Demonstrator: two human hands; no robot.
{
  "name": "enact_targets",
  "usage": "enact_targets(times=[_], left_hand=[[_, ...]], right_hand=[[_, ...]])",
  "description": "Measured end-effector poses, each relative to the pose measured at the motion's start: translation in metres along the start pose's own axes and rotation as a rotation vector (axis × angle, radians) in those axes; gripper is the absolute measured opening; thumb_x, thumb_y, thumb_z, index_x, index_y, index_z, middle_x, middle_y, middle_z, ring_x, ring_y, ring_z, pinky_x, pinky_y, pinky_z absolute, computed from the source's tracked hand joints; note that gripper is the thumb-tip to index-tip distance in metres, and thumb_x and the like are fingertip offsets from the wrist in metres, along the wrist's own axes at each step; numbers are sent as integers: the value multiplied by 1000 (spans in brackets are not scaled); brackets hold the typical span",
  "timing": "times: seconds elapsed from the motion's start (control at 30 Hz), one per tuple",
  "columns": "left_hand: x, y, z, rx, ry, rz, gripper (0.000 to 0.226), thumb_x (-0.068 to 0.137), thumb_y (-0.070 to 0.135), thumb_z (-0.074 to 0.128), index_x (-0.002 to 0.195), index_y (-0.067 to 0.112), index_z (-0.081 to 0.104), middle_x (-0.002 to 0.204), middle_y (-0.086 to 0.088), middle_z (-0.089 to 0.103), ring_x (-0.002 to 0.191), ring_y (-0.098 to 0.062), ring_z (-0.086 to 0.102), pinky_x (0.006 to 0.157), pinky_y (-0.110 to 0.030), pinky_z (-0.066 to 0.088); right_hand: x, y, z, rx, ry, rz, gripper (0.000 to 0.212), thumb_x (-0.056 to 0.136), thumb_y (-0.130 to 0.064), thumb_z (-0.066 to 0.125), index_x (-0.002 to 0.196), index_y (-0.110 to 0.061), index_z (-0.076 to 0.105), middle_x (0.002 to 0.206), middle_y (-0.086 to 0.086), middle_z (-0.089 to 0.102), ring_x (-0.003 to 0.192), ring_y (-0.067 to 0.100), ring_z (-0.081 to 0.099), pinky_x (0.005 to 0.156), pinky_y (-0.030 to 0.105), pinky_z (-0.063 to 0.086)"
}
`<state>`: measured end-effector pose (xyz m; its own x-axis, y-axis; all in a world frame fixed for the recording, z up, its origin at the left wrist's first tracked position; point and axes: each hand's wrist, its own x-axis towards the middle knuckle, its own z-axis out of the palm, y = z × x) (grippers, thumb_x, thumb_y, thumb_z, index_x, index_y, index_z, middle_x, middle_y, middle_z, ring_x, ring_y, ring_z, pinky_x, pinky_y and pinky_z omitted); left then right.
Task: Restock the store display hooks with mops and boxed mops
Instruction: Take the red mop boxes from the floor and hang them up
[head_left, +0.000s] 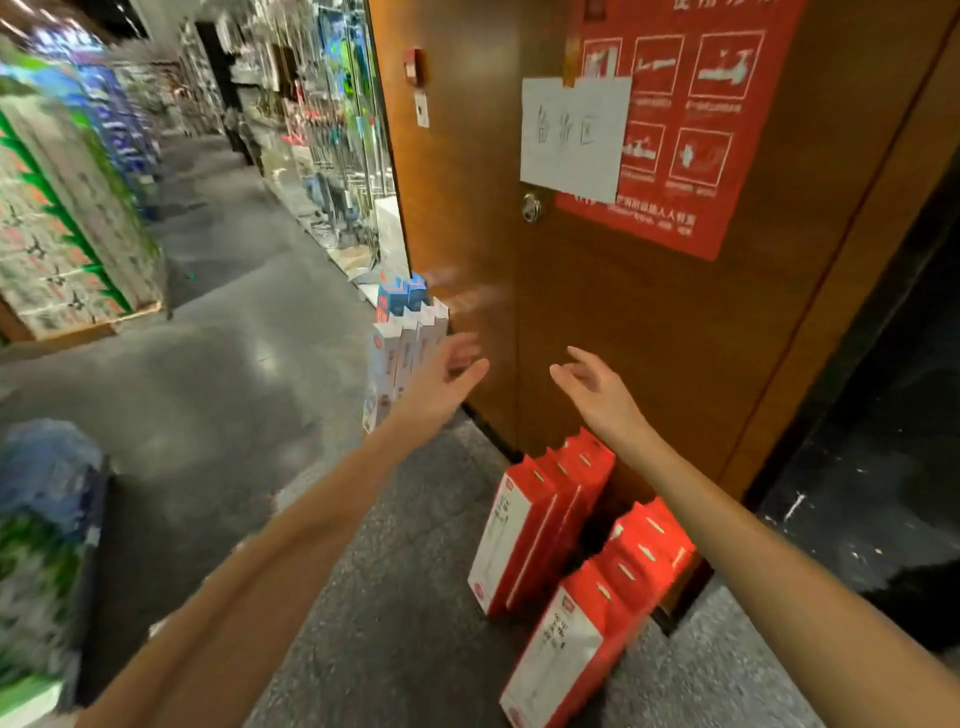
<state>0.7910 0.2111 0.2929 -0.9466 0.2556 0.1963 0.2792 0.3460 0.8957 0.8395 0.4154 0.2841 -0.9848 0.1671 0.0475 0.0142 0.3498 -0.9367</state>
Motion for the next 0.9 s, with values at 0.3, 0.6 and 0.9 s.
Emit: enact_targets(times=[0.3,0.6,0.9], left_hand=[[151,-172,36,131,-323,-180,47,94,20,56,138,11,40,130,-6,53,116,-18,53,92,-23,47],[238,-297,77,220,-631,-349,53,89,14,64,137,9,40,126,-7,53,114,-21,54,87,-18,44],[280,-404,142,238,-914,-394,63,85,18,68,140,9,37,135,-11,49,121,-27,51,100,-46,45]], right_hand=[[139,144,89,67,129,370,59,90,-30,64,140,-9,41,130,9,51,107,17,51,85,26,39],[177,239,123,80,244,682,52,89,-18,65,136,-6,44,116,3,51,108,17,49,81,19,32],[195,325,161,177,433,930,69,84,-22,72,141,-5,37,130,15,52,119,27,51,101,36,41]])
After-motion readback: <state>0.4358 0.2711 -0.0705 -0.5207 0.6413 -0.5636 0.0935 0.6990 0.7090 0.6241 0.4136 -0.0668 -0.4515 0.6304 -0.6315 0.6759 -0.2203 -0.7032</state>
